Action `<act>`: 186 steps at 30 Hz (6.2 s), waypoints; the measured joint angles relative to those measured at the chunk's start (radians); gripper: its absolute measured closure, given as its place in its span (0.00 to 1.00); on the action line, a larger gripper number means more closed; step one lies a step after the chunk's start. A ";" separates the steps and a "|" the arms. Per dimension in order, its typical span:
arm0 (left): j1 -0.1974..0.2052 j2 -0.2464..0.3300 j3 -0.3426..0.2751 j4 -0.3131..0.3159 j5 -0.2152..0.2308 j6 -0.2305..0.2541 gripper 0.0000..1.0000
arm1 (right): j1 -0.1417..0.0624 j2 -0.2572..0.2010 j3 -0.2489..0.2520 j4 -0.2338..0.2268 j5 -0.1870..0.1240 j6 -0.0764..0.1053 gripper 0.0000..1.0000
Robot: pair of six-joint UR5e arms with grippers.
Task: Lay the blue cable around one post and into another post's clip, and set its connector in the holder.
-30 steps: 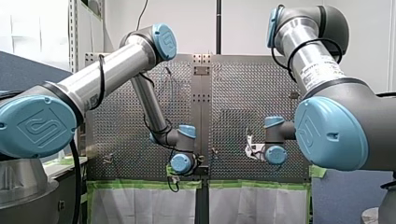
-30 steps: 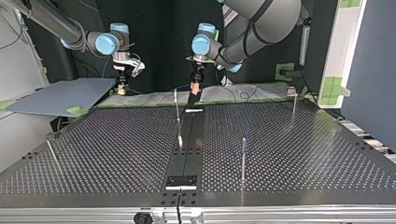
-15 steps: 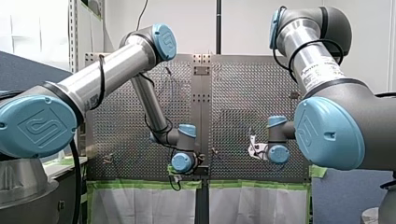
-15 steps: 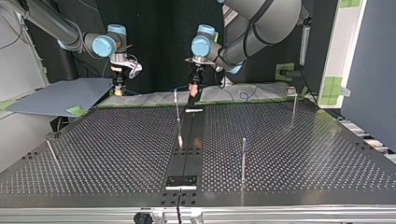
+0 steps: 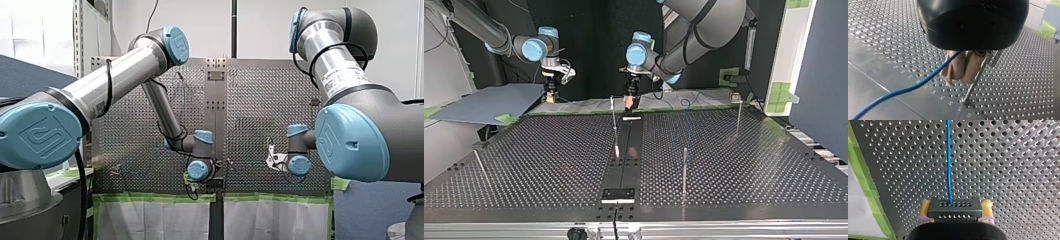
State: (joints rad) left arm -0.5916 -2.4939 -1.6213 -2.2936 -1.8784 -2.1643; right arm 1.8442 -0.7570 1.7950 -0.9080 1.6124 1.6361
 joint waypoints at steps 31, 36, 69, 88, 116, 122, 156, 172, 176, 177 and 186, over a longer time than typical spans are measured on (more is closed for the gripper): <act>0.041 -0.057 0.120 -0.085 -0.009 -0.006 0.85 | -0.024 0.001 -0.031 -0.011 -0.040 -0.008 0.80; 0.053 -0.058 0.126 -0.087 -0.002 -0.005 0.85 | -0.029 0.004 -0.031 -0.019 -0.043 -0.008 0.80; 0.085 -0.059 0.136 -0.099 0.003 0.034 0.88 | -0.042 0.176 -0.182 0.093 -0.047 -0.029 0.80; 0.091 -0.067 0.175 -0.167 0.011 0.033 0.88 | -0.062 0.179 -0.236 0.126 -0.044 -0.028 0.80; 0.066 -0.071 0.188 -0.262 -0.005 0.108 0.00 | -0.077 0.179 -0.307 0.211 -0.041 -0.046 0.80; 0.052 -0.044 0.169 -0.310 -0.027 0.156 0.00 | -0.075 0.179 -0.306 0.215 -0.041 -0.047 0.80; -0.013 0.037 0.103 -0.391 -0.021 0.311 0.00 | -0.079 0.182 -0.306 0.216 -0.041 -0.047 0.80; -0.036 0.101 0.064 -0.391 -0.023 0.314 0.00 | -0.080 0.184 -0.306 0.217 -0.042 -0.047 0.80; -0.040 0.120 0.034 -0.383 -0.011 0.320 0.00 | -0.080 0.184 -0.306 0.217 -0.041 -0.047 0.80; -0.041 0.123 0.027 -0.382 -0.007 0.322 0.00 | -0.080 0.184 -0.306 0.217 -0.041 -0.047 0.80; -0.046 0.127 0.015 -0.381 0.004 0.326 0.00 | -0.079 0.185 -0.306 0.217 -0.043 -0.044 0.80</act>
State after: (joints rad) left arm -0.6375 -2.3670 -1.6058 -2.6741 -1.8741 -1.8380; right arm 1.7648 -0.5725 1.4890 -0.6905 1.5695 1.5919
